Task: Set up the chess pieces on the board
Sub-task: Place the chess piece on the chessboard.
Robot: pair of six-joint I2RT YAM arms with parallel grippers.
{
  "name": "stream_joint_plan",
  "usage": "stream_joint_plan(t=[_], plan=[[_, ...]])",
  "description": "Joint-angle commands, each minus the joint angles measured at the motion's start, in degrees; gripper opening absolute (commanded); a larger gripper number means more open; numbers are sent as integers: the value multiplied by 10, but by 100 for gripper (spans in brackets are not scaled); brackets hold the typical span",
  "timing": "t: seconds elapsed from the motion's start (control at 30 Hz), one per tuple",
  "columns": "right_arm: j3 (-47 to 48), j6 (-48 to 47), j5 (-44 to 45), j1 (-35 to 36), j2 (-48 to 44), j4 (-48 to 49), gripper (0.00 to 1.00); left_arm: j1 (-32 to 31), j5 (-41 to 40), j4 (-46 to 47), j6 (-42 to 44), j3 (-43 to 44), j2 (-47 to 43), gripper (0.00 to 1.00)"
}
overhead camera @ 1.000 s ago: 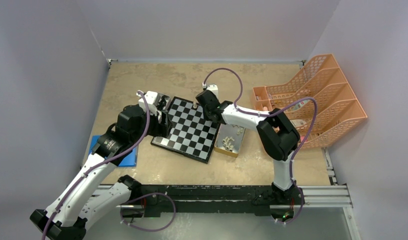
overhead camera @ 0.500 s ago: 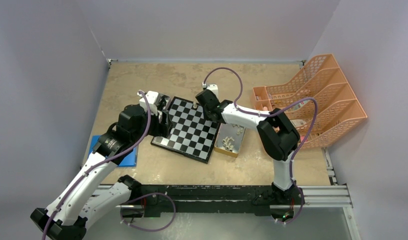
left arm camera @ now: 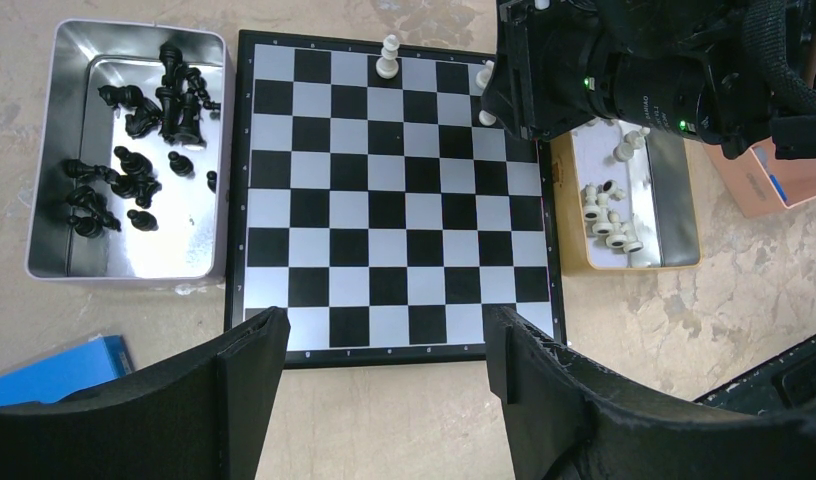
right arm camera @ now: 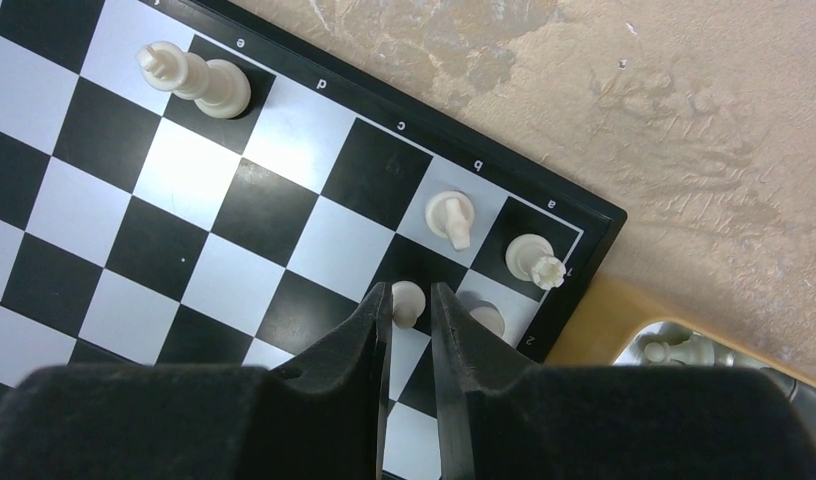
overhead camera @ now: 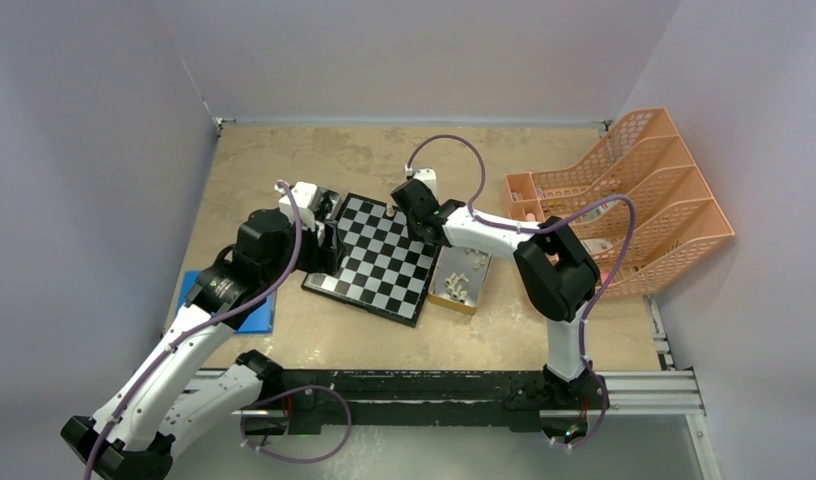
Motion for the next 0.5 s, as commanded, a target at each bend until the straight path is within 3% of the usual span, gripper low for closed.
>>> stream_joint_plan(t=[0.0, 0.47], plan=[[24, -1, 26, 2, -7, -3, 24, 1, 3, 20, 5, -3, -7, 72], [27, -11, 9, 1, -34, 2, 24, 1, 3, 20, 4, -3, -5, 72]])
